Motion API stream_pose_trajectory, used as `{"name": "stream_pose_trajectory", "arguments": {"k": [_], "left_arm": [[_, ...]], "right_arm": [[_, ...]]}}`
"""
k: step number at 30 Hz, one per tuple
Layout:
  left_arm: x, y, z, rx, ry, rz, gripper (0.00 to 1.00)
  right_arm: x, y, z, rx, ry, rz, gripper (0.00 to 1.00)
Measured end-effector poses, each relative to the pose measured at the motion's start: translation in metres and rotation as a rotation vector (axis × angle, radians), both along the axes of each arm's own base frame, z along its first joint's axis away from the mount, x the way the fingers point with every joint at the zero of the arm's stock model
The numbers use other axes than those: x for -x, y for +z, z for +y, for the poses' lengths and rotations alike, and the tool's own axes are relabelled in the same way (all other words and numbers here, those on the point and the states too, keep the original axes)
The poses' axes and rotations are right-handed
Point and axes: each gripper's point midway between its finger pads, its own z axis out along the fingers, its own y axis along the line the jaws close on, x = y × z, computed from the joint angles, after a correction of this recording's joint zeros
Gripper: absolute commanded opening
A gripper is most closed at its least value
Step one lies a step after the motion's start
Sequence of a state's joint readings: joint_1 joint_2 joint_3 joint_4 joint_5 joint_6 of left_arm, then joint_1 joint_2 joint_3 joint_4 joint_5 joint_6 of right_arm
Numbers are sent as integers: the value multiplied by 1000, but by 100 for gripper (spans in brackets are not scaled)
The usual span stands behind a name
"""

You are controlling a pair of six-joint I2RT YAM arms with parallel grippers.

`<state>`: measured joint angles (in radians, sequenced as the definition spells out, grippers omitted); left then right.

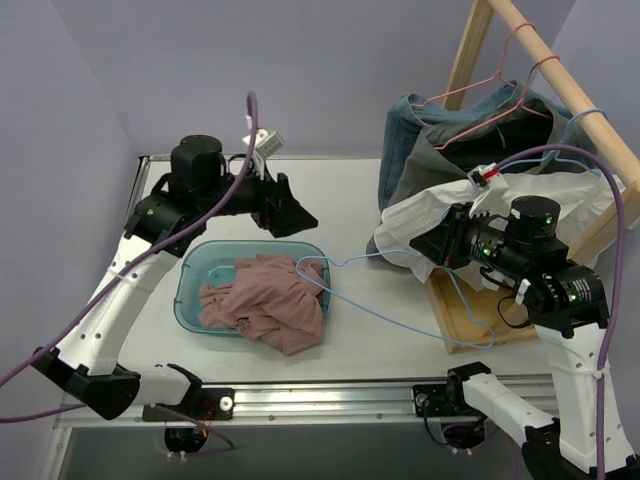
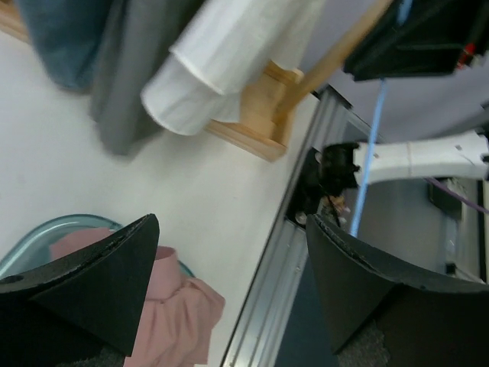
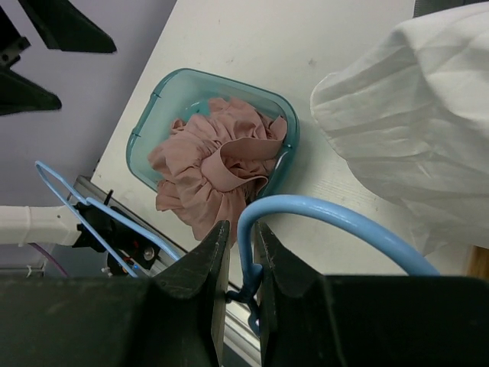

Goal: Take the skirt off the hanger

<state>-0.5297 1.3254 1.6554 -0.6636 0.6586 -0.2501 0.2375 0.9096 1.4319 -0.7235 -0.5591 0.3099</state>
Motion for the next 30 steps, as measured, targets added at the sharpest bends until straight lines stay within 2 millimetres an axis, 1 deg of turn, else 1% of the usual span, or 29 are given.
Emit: {"name": "stream_pose_trajectory", "arguments": {"k": [2,5,7,9,12,14,18,25,26,27,28,29,30], "left_arm": [[17,-7,-15,-4,-86,26,84],[49,-3,-31,10,-210,23,84],[66,3,-33,27,-268,14,84],[77,11,-31,52,-299,5,82],[88,19,-30,72,-330,-8,81],[95,18,-34,70,-352,-5,81],[103,6,-42,35,-375,19,81],[96,-15,-51,-34,-343,50,80],[96,-18,-52,-44,-342,54,72],[96,-20,-54,-51,-343,58,59],[97,-23,-55,-60,-347,63,36],[97,-24,-56,-67,-349,70,3],[95,-26,-56,-76,-342,72,2]], "right_arm": [[-1,1,0,1,1,-3,0],[-2,1,3,6,14,-2,0],[-3,2,4,11,25,-6,0],[-3,3,6,15,36,-9,0],[-6,2,7,18,38,-3,0],[-8,2,8,19,38,-1,0],[-10,13,9,13,38,-21,0],[-14,28,10,6,40,-52,0],[-14,28,11,6,42,-53,0],[-14,29,11,6,43,-53,0],[-15,29,11,6,43,-53,0],[-15,29,11,8,43,-54,7],[-16,29,11,12,43,-55,15]]}}
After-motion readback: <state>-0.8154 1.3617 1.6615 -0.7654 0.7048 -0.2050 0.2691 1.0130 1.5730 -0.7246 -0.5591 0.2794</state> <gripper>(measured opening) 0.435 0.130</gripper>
